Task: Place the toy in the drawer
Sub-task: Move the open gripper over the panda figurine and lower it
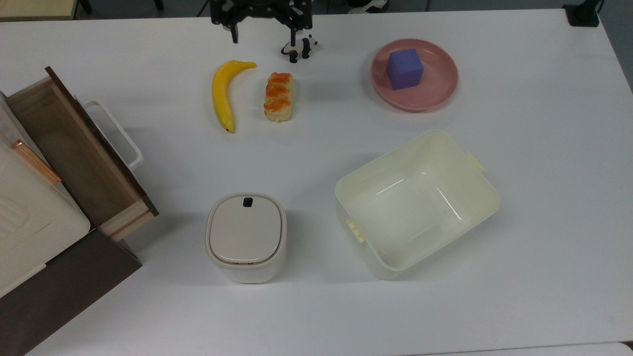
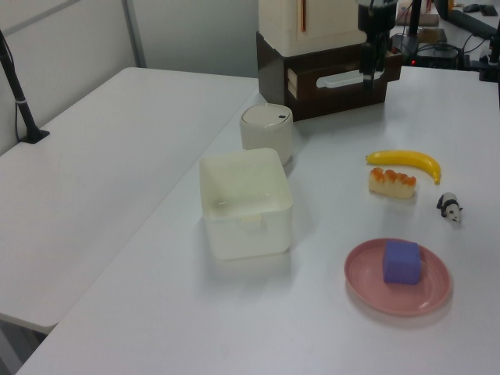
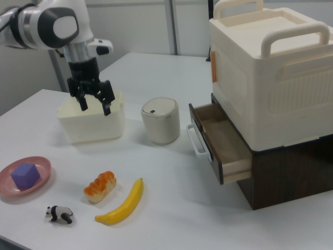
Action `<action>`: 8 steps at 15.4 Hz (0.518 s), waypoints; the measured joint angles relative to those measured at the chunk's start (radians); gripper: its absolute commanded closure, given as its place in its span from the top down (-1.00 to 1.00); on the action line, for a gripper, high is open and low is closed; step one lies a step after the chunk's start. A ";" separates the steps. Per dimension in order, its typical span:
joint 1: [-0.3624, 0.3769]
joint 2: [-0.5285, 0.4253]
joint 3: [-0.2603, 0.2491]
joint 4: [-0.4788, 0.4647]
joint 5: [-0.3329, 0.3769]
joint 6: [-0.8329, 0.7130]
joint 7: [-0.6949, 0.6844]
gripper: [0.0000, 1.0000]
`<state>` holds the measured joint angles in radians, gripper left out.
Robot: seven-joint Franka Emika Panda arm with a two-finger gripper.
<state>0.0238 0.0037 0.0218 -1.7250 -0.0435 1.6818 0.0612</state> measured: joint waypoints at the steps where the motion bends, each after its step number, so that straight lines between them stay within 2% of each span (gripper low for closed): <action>1: 0.009 0.001 0.000 -0.017 0.000 0.000 0.000 1.00; 5: 0.033 0.008 0.000 -0.072 0.000 0.000 -0.001 1.00; 8: 0.036 0.013 0.000 -0.076 0.000 0.000 -0.002 1.00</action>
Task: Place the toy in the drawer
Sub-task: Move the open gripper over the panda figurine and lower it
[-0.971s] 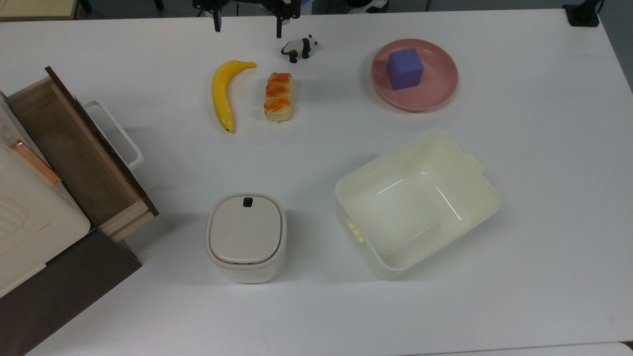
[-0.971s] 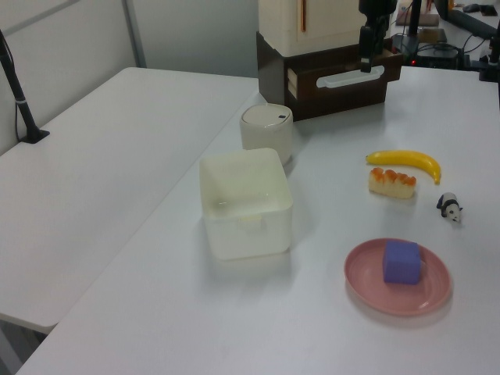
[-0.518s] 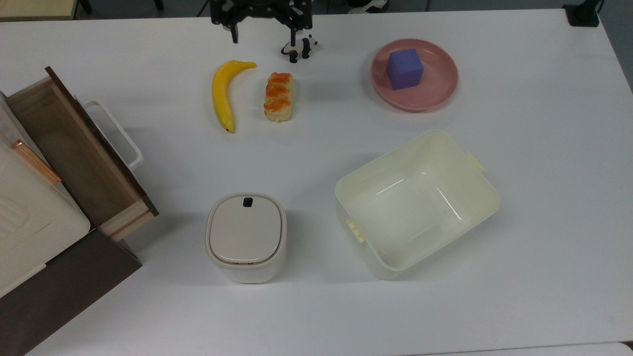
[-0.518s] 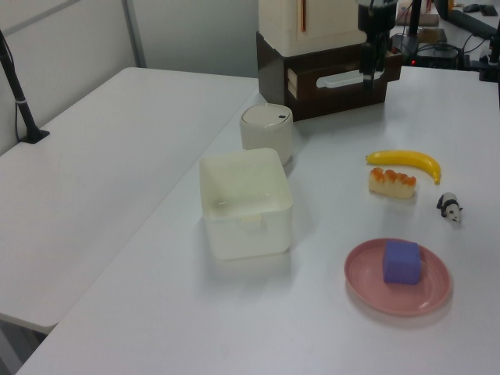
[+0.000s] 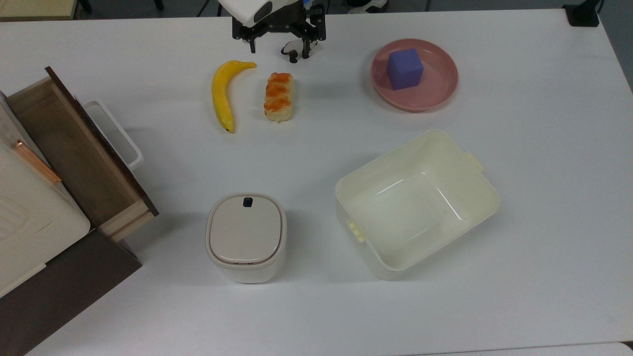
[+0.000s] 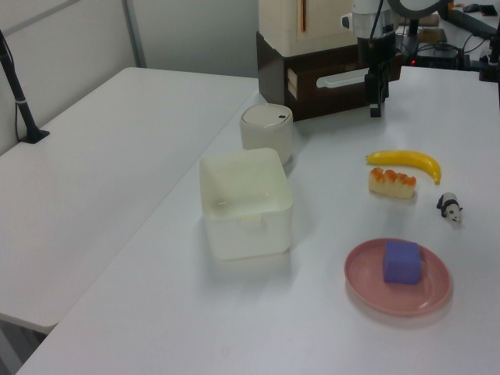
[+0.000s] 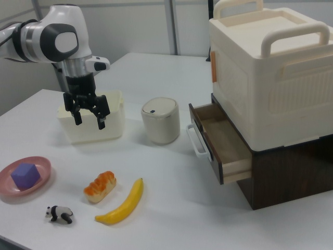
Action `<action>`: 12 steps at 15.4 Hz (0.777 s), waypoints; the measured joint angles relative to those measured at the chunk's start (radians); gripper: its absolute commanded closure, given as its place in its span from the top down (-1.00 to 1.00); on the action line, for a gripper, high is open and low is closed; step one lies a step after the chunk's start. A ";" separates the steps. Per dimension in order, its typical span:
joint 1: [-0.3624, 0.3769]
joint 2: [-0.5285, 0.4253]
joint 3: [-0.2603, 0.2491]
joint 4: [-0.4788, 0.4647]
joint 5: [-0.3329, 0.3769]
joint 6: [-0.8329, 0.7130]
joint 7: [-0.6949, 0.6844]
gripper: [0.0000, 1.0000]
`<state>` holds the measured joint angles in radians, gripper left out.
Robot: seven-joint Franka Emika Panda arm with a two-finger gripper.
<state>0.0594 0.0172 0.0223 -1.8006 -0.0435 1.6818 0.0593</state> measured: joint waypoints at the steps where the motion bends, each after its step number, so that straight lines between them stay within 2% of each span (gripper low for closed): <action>1: -0.001 0.000 0.000 -0.001 0.000 0.000 -0.004 1.00; 12: -0.003 -0.009 0.000 -0.110 0.000 0.000 -0.036 1.00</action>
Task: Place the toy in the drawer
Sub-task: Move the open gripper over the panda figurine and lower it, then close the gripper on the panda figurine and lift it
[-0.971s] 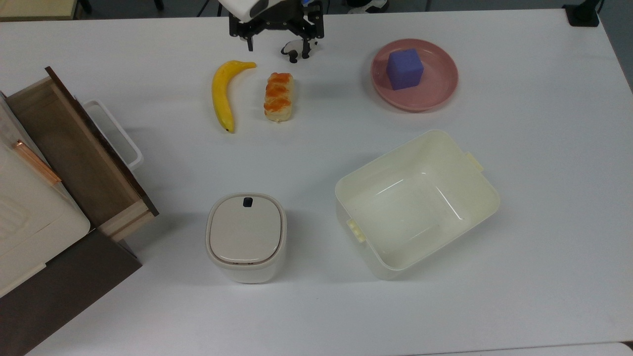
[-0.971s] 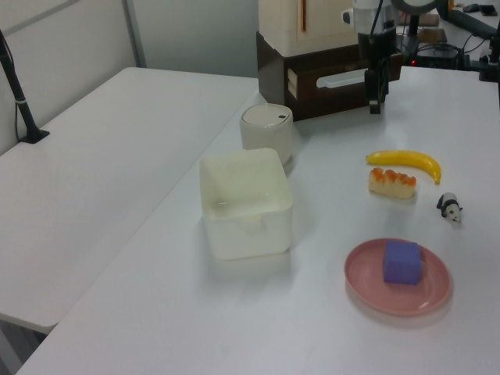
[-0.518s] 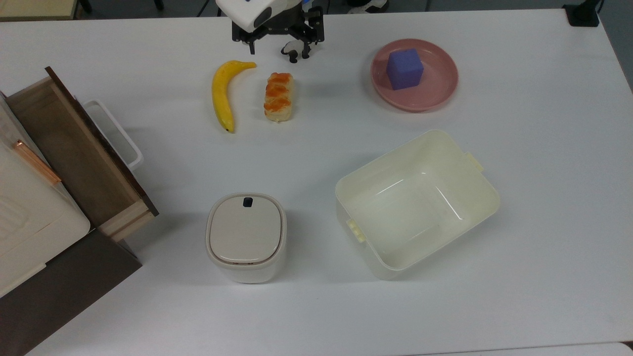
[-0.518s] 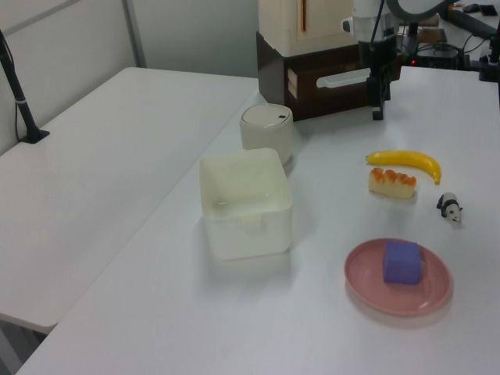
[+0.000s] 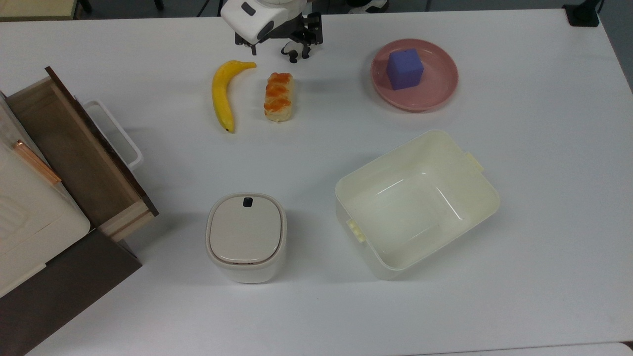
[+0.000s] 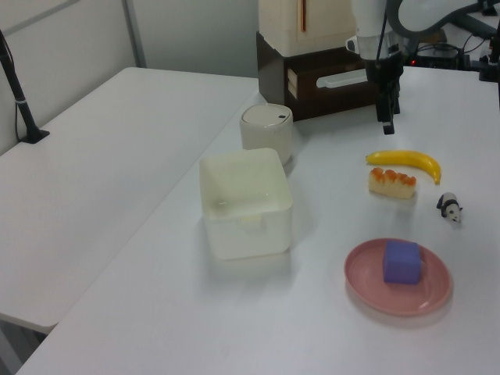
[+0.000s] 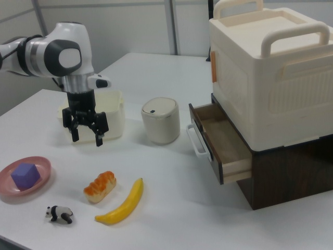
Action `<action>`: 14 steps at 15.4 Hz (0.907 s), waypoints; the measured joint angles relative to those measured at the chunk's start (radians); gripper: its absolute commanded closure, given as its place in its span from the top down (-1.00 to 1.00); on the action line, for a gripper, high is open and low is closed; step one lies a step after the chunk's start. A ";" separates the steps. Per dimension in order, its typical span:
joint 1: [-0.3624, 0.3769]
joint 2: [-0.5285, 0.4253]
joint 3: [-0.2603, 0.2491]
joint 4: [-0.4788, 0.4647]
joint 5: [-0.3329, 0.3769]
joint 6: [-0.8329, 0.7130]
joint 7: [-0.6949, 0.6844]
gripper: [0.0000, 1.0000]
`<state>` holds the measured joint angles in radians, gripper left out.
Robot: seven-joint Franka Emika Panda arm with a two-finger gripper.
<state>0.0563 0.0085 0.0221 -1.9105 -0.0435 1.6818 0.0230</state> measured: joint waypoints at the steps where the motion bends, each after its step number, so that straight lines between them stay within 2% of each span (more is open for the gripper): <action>1: 0.000 -0.003 0.000 -0.017 0.000 0.000 -0.003 1.00; 12: 0.027 -0.006 0.000 -0.250 0.002 0.000 0.014 1.00; 14: 0.034 -0.006 0.000 -0.288 0.027 0.000 0.042 1.00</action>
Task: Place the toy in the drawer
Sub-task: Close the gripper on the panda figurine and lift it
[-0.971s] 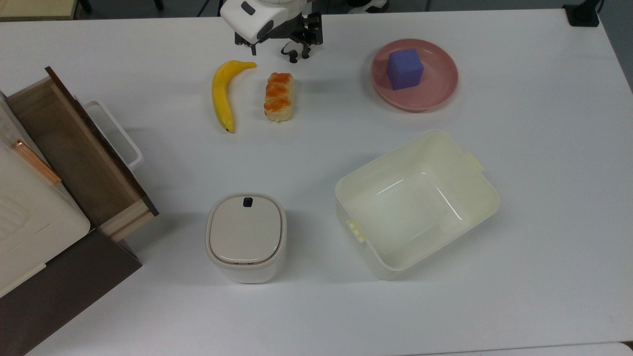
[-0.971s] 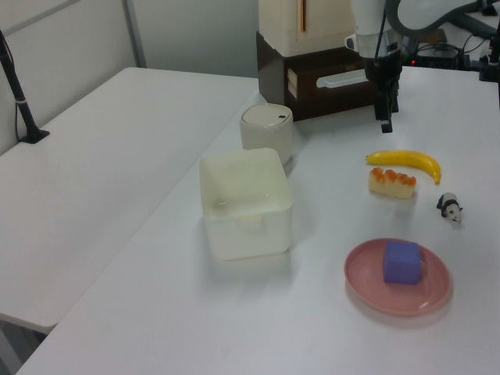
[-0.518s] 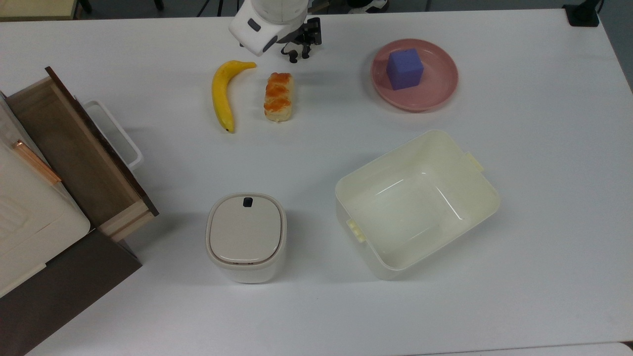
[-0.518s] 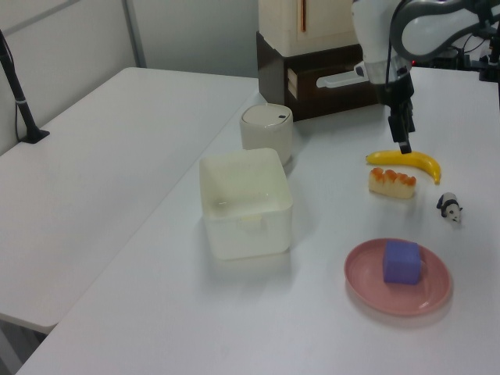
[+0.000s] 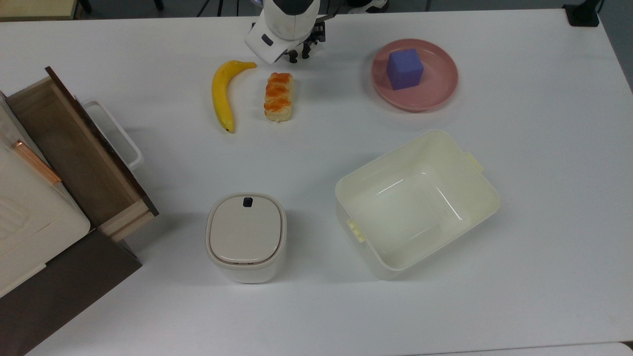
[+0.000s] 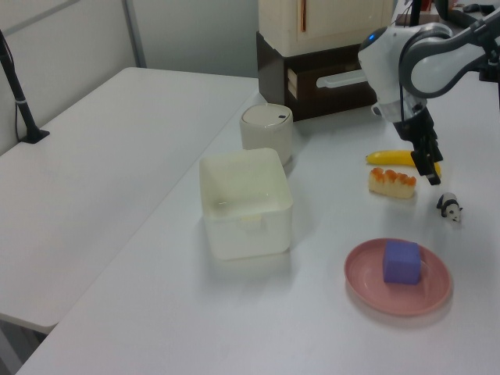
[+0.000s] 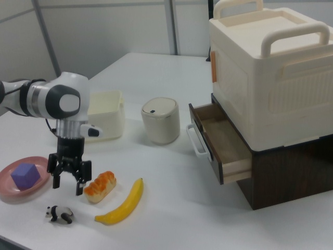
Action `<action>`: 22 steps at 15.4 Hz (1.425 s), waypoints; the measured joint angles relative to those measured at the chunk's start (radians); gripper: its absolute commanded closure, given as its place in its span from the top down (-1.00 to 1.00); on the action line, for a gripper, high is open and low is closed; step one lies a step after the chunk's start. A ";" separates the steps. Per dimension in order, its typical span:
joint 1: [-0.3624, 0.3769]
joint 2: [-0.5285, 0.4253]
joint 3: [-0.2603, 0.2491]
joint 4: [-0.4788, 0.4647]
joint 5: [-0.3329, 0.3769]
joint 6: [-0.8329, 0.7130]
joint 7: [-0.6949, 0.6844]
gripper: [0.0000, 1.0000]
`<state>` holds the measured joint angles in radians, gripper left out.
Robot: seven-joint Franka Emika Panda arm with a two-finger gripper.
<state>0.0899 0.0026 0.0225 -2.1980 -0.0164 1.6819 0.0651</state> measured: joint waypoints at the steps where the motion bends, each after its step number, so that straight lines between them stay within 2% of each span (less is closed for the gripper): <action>1: 0.000 0.000 0.000 -0.013 0.012 0.000 0.016 1.00; 6: 0.000 0.000 0.000 -0.065 0.048 0.024 0.123 1.00; 12: -0.007 0.001 -0.001 -0.159 0.051 0.125 0.280 1.00; 15: -0.007 0.001 -0.001 -0.172 0.051 0.144 0.311 0.46; 17: -0.007 0.001 -0.001 -0.172 0.052 0.145 0.319 -0.05; 18: -0.007 0.001 -0.001 -0.172 0.052 0.145 0.320 -0.23; 19: -0.007 0.001 -0.001 -0.172 0.053 0.145 0.322 -0.51; 20: -0.007 -0.004 -0.001 -0.171 0.053 0.143 0.330 -0.68; 22: -0.006 -0.008 -0.001 -0.171 0.053 0.144 0.332 -0.70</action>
<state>0.0834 -0.0053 0.0216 -2.3686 0.0364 1.8259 0.3971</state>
